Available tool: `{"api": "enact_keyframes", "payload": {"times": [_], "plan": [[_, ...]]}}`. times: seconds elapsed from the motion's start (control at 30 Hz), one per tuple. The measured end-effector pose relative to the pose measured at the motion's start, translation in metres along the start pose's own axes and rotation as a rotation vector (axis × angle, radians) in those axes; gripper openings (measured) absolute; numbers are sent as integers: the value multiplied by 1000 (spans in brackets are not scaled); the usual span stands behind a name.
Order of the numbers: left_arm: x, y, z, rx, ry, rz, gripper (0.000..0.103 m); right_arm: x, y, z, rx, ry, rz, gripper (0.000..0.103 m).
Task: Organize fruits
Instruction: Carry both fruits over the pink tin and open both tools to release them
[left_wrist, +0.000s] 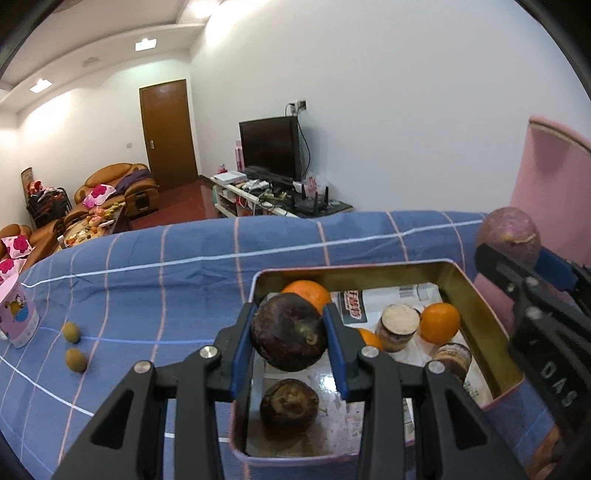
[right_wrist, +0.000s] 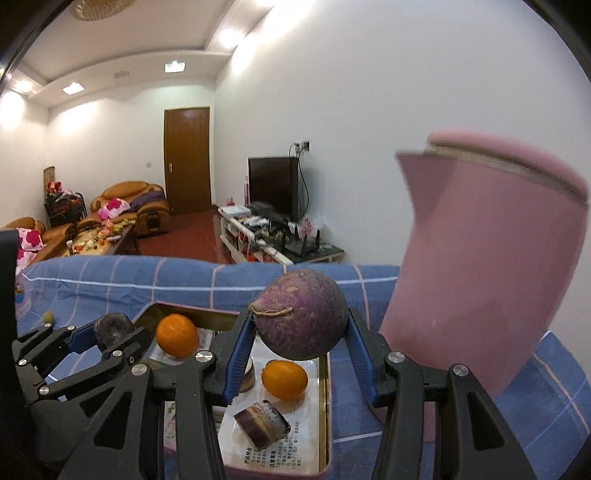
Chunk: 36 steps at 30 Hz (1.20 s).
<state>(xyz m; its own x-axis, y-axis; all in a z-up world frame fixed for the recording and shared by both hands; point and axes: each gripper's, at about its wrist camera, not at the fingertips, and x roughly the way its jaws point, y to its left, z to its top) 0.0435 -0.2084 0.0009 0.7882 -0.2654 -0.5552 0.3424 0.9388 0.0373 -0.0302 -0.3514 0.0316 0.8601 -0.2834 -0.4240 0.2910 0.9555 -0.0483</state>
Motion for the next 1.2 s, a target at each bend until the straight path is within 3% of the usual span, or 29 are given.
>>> {"api": "enact_keyframes", "payload": {"times": [0.37, 0.77, 0.93, 1.03, 1.13, 1.2], "plan": [[17, -7, -2, 22, 77, 18, 38, 28, 8, -5, -60, 113, 19, 51], [20, -2, -4, -7, 111, -5, 38, 47, 2, -15, 48, 232, 180, 52], [19, -1, -4, -14, 108, -7, 39, 39, -2, -12, 78, 199, 206, 54], [18, -3, -3, 0, 103, -3, 39, 25, -7, -5, 108, 126, 248, 65], [16, -5, -5, 11, 95, 6, 40, 11, -6, 0, 99, 41, 235, 67], [13, -6, -4, 11, 81, 28, 51, 4, -7, 0, 97, -3, 203, 68]]}}
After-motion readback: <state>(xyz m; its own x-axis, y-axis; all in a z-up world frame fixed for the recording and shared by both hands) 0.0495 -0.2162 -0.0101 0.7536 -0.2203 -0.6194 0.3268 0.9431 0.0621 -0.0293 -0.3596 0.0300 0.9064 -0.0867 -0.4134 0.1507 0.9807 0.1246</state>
